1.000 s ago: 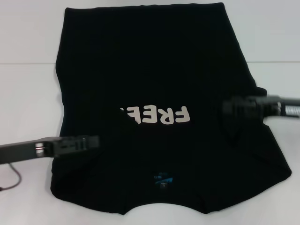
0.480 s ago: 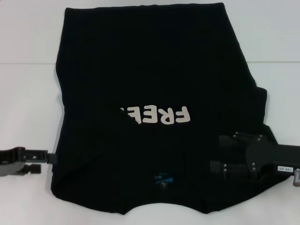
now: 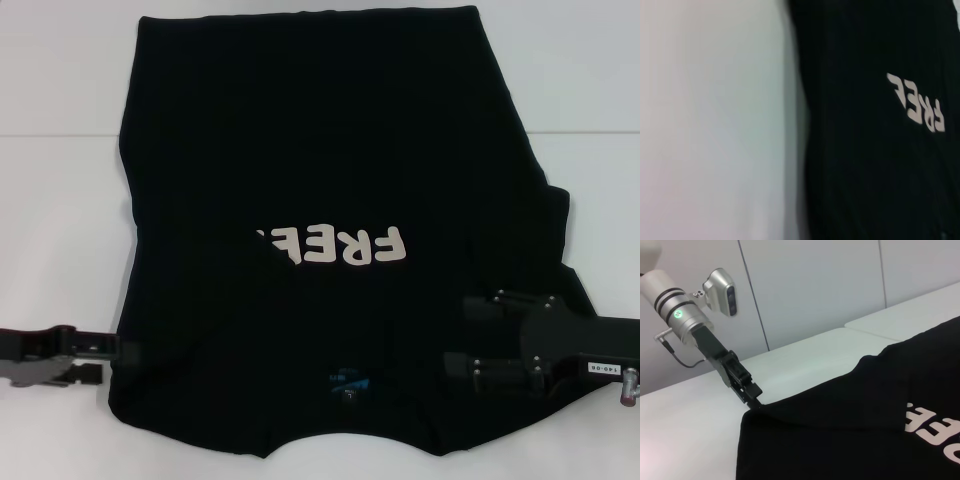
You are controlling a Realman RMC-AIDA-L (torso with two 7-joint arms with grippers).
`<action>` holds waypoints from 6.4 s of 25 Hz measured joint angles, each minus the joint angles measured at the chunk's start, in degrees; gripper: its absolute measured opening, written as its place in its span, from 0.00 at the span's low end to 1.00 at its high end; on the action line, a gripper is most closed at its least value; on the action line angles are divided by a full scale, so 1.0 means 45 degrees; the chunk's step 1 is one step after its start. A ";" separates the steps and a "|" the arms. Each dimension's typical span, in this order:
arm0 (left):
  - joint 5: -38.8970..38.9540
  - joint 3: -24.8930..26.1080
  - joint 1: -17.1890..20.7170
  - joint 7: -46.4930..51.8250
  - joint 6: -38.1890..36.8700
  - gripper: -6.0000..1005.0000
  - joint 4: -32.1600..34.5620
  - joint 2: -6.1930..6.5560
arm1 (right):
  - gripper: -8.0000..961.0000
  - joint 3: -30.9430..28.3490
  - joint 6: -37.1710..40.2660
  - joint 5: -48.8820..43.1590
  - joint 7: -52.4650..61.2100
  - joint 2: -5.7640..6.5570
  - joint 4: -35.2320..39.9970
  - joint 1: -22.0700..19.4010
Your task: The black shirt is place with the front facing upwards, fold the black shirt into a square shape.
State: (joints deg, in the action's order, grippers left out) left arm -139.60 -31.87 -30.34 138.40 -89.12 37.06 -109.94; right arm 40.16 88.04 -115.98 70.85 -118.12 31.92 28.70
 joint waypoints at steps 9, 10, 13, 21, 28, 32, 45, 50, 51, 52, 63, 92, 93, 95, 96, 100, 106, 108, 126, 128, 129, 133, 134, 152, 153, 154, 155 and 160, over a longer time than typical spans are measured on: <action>-0.0096 -0.0768 -0.0182 -0.0005 0.0371 0.76 0.0031 -0.0100 | 0.92 0.0002 0.0158 0.0003 0.0072 -0.0001 -0.0004 0.0013; -0.0147 -0.0770 -0.0185 -0.0013 0.0392 0.76 0.0043 -0.0100 | 0.92 0.0002 0.0160 0.0004 0.0072 -0.0001 -0.0004 0.0014; -0.0294 -0.0824 -0.0240 -0.0077 0.0429 0.75 0.0051 -0.0126 | 0.92 0.0002 0.0166 0.0008 0.0072 -0.0001 -0.0011 0.0011; -0.0339 -0.1146 -0.0409 -0.0091 0.0504 0.75 0.0080 -0.0215 | 0.92 0.0001 0.0136 0.0014 0.0070 0.0000 -0.0031 0.0032; -0.0377 -0.2196 -0.0579 0.0043 0.0529 0.75 0.0239 -0.0231 | 0.92 -0.0107 0.0074 0.0014 0.0064 -0.0041 -0.0043 0.0054; -0.0384 -0.2203 -0.0482 0.0034 0.0504 0.67 0.0692 -0.0340 | 0.92 -0.0116 0.0076 0.0014 0.0059 -0.0070 -0.0044 0.0092; -0.0262 -0.1836 -0.0443 -0.0575 0.0347 0.14 0.0755 -0.0368 | 0.92 -0.0128 -0.0332 0.0040 0.1591 0.0016 -0.0007 0.0175; -0.0241 -0.1800 -0.0516 -0.0550 0.0149 0.05 0.0765 -0.0361 | 0.92 0.0044 -0.0842 -0.0816 0.6498 0.0946 0.0616 0.0698; -0.0239 -0.1796 -0.0535 -0.0534 0.0106 0.05 0.0763 -0.0353 | 0.92 0.0046 -0.0857 -0.1202 0.7588 0.1200 0.0702 0.0866; -0.0239 -0.1795 -0.0541 -0.0534 0.0086 0.05 0.0762 -0.0344 | 0.92 0.0046 -0.0881 -0.1632 0.8718 0.1522 0.0778 0.1091; -0.0227 -0.1763 -0.0578 -0.0629 -0.0080 0.05 0.0768 -0.0237 | 0.92 0.0084 -0.0414 -0.7173 1.6026 0.2851 0.1079 0.2856; -0.0207 -0.1765 -0.0602 -0.0679 -0.0216 0.05 0.0694 -0.0314 | 0.93 0.1229 -0.1144 -0.7866 1.5817 0.1840 0.0860 0.3097; -0.0207 -0.1765 -0.0601 -0.0679 -0.0216 0.05 0.0693 -0.0315 | 0.93 0.1245 -0.1144 -0.7866 1.5817 0.1804 0.0858 0.3125; -0.0208 -0.1764 -0.0602 -0.0679 -0.0217 0.05 0.0690 -0.0315 | 0.93 0.1250 -0.1128 -0.7834 1.5798 0.1726 0.0841 0.3193; -0.0208 -0.1765 -0.0602 -0.0681 -0.0217 0.05 0.0688 -0.0315 | 0.93 0.1254 -0.1104 -0.7809 1.5781 0.1692 0.0825 0.3225; -0.0208 -0.1765 -0.0601 -0.0701 -0.0217 0.05 0.0688 -0.0325 | 0.92 0.1266 -0.0898 -0.7750 1.5673 0.1530 0.0741 0.3450; -0.0208 -0.1764 -0.0602 -0.0719 -0.0217 0.05 0.0684 -0.0334 | 0.92 0.1258 -0.0779 -0.7740 1.5544 0.1467 0.0651 0.3684; -0.0208 -0.1765 -0.0602 -0.0719 -0.0216 0.05 0.0674 -0.0334 | 0.91 0.1267 -0.0748 -0.7769 1.5534 0.1450 0.0651 0.3725; -0.0189 -0.1648 -0.0676 -0.0721 -0.0325 0.05 0.0611 -0.0301 | 0.43 0.1768 -0.0714 -0.7859 1.5607 0.1486 0.0849 0.3813; -0.0188 -0.1639 -0.0695 -0.0712 -0.0403 0.05 0.0609 -0.0299 | 0.35 0.1766 -0.0704 -0.7859 1.5594 0.1508 0.0852 0.3819; -0.0188 -0.1627 -0.0703 -0.0699 -0.0457 0.05 0.0593 -0.0294 | 0.30 0.1765 -0.0680 -0.7859 1.5564 0.1514 0.0855 0.3819; -0.0187 -0.1405 -0.0882 -0.1043 -0.1207 0.05 0.0180 -0.0131 | 0.16 0.1852 -0.0150 -0.7859 1.5256 0.1615 0.1059 0.3813; -0.0188 -0.1325 -0.0969 -0.1231 -0.1586 0.05 -0.0050 -0.0022 | 0.13 0.1886 0.0162 -0.7859 1.5125 0.1692 0.1152 0.3799; -0.0522 -0.0475 -0.1899 -0.2469 -0.5626 0.05 -0.1963 0.0764 | 0.07 0.0074 0.4231 -0.9957 1.1603 0.1727 0.1322 0.3291; -0.0502 0.0288 -0.2179 -0.2141 -0.5161 0.05 -0.1941 0.0840 | 0.07 -0.0550 0.4032 -0.9745 1.1793 0.1885 0.1303 0.3349; -0.0487 0.0776 -0.2322 -0.1936 -0.4765 0.05 -0.1934 0.0884 | 0.07 -0.1262 0.3825 -0.9470 1.2041 0.2100 0.1252 0.3423; -0.0463 0.1427 -0.2509 -0.1653 -0.4186 0.05 -0.1920 0.0954 | 0.07 -0.1956 0.3500 -0.9152 1.2312 0.2351 0.1174 0.3468; -0.0215 0.2691 -0.2874 -0.1051 -0.0878 0.05 -0.1874 0.0931 | 0.07 -0.3959 0.1456 -0.6790 1.2911 0.2959 0.0948 0.3150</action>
State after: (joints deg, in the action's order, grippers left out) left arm -140.57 -19.76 -43.28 133.67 -93.07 28.63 -105.75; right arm 22.34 94.59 -146.54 128.95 -104.81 36.19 42.87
